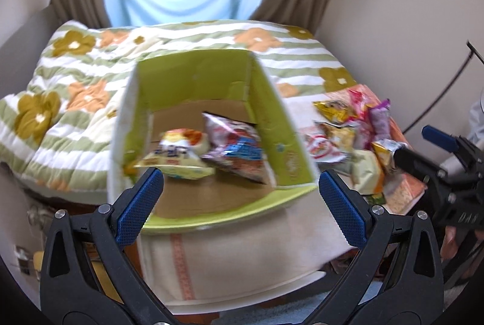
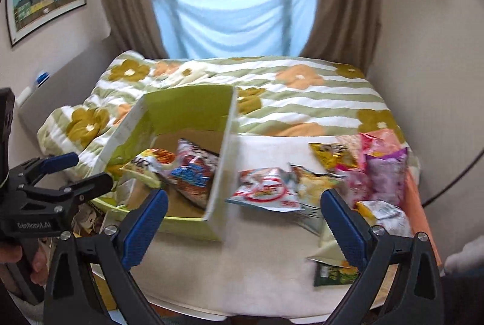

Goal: Organize snacks
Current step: 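Move both tools back from the box toward the snack pile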

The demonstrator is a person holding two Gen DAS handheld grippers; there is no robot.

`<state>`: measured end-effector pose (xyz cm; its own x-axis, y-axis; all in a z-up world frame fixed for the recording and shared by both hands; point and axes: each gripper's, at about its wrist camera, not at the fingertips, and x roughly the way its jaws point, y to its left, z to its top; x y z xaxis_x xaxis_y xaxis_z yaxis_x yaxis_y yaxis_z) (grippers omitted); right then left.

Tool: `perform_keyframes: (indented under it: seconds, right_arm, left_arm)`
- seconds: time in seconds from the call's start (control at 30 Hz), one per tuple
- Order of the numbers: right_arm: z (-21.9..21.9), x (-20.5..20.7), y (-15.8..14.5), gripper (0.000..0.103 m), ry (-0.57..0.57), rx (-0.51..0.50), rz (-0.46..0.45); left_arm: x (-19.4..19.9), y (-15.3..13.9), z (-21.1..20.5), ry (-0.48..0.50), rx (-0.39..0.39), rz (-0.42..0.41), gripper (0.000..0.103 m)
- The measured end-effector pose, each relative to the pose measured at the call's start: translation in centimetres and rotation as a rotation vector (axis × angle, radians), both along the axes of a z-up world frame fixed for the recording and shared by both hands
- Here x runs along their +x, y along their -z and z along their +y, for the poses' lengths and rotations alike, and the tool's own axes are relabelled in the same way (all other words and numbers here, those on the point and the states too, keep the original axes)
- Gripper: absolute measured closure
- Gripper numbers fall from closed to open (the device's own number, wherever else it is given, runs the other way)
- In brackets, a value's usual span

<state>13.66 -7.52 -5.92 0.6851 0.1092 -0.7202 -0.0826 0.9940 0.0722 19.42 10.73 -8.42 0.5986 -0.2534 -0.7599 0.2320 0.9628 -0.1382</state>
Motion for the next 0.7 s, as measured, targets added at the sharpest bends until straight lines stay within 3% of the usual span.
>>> perform_keyframes:
  seconds: [0.3,0.57,0.7]
  right_arm:
    - [-10.9,-1.9,0.2,0.002,0.048,-0.011,0.001]
    - [-19.4,-2.1,3.7,0.002,-0.065,0.01,0.098]
    - [-21.4,-1.7,6.1,0.002,-0.144,0.015,0.131]
  left_arm:
    - [-1.4,0.4,-10.0,-0.008,0.014,0.007,0.001]
    - [-2.1,4.5,-20.3,-0.01,0.026,0.085,0.001]
    - [-2.4,7.3,-23.7,0.013,0.003,0.159,0.001]
